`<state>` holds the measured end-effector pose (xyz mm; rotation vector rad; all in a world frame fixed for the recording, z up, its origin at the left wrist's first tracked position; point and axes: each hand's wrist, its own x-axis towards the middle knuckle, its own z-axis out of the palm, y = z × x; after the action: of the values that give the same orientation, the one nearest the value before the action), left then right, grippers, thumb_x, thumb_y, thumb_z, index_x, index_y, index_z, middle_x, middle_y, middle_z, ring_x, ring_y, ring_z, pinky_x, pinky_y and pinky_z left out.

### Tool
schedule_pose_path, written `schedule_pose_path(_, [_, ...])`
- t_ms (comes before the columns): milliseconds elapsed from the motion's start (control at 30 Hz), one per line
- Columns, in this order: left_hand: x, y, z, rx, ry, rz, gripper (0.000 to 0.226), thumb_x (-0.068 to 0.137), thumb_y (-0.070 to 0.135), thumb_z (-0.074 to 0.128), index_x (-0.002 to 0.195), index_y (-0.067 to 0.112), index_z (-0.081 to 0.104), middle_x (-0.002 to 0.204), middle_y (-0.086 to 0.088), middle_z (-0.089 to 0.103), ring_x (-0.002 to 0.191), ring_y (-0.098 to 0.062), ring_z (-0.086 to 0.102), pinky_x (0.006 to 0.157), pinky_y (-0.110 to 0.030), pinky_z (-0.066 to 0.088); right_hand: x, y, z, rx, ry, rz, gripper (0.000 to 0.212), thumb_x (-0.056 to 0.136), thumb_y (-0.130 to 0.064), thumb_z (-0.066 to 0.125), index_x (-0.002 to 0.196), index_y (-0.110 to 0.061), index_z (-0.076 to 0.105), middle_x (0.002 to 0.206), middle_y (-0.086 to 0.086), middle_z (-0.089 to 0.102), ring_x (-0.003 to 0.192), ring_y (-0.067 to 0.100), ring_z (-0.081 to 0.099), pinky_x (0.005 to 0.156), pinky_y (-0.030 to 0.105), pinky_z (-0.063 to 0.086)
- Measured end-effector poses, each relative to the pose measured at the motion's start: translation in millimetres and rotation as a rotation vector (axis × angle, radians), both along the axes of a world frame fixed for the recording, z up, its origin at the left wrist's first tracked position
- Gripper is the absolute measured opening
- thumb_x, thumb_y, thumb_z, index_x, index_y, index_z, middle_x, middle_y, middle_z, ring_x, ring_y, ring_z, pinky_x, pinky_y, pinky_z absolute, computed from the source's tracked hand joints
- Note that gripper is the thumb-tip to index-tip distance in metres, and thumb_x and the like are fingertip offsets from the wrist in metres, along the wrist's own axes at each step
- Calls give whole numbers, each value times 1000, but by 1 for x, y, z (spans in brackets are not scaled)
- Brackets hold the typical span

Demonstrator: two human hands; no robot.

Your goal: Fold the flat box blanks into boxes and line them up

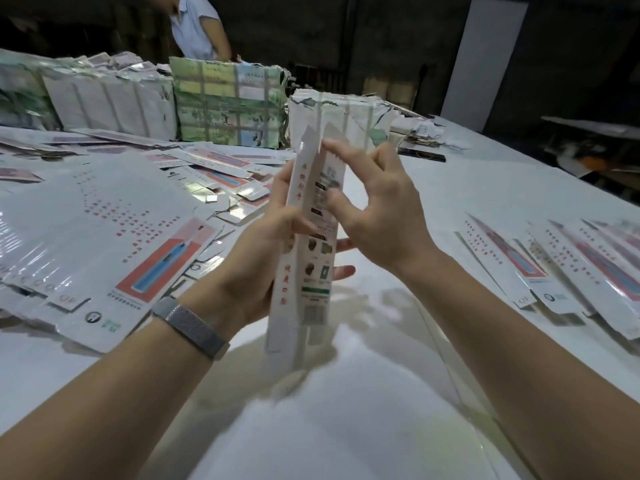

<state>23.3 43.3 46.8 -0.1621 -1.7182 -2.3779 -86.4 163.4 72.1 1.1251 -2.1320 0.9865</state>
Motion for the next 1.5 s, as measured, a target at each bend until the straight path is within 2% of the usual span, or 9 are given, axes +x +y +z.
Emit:
schedule_pose_path(233, [-11,2,1,-163,-55,193,55,84,70,43,128,42,63,113,1,67,82,-14,61,65,-28,49,3,-7,6,-369,-451,427,38,94,-33,47,132,-32,47,84,6,48,67,7,51,57,14,41])
schedule_pose_path(367, [-12,8,-3,-209,57,355,40,88,47,70,127,46,65,113,13,67,94,-10,63,78,-27,51,2,-6,10,-295,-416,444,42,89,-22,52,129,-33,53,83,2,52,70,14,53,60,21,43])
schedule_pose_path(467, [-11,4,-5,-269,130,513,58,85,15,78,136,34,57,125,4,63,93,-8,73,75,-23,59,-6,-2,19,-214,-362,228,39,84,-26,50,120,-32,63,99,-2,55,83,6,59,69,20,49])
schedule_pose_path(567, [-11,3,-4,-340,168,574,84,82,10,81,151,31,38,119,3,63,95,-5,72,70,-19,59,-4,2,18,-80,-211,118,34,90,-31,56,121,-24,68,109,-9,48,101,-9,51,85,10,44])
schedule_pose_path(667, [-11,0,-4,-225,140,555,90,79,3,82,156,18,36,116,1,67,91,-4,73,70,-19,59,3,0,14,63,-6,-45,37,91,-38,65,125,-24,69,124,1,46,116,18,41,98,27,37])
schedule_pose_path(833, [-14,-4,-7,-252,150,541,68,80,-2,81,140,19,58,113,2,73,92,-14,74,74,-26,60,8,-2,21,46,-4,-78,37,85,-41,71,116,-21,73,97,-4,48,95,16,48,82,30,42])
schedule_pose_path(1033, [-12,-2,-9,-436,183,628,76,84,2,78,149,28,48,109,16,71,89,-12,72,73,-21,58,3,0,22,-23,-307,90,40,79,-34,81,114,-17,73,64,-15,46,57,0,46,63,21,40])
schedule_pose_path(1200, [-9,4,-8,-619,250,677,76,84,9,75,150,29,44,117,17,67,92,-13,72,77,-29,62,-2,4,29,-68,-420,97,27,76,-36,84,89,-17,70,55,-17,47,48,-3,45,50,15,38])
schedule_pose_path(1500, [-5,15,-9,-876,268,701,76,81,5,73,151,16,45,123,3,64,103,-20,68,87,-45,59,-8,25,50,320,-352,10,40,79,-59,72,75,-19,76,61,-12,64,54,2,54,48,19,40])
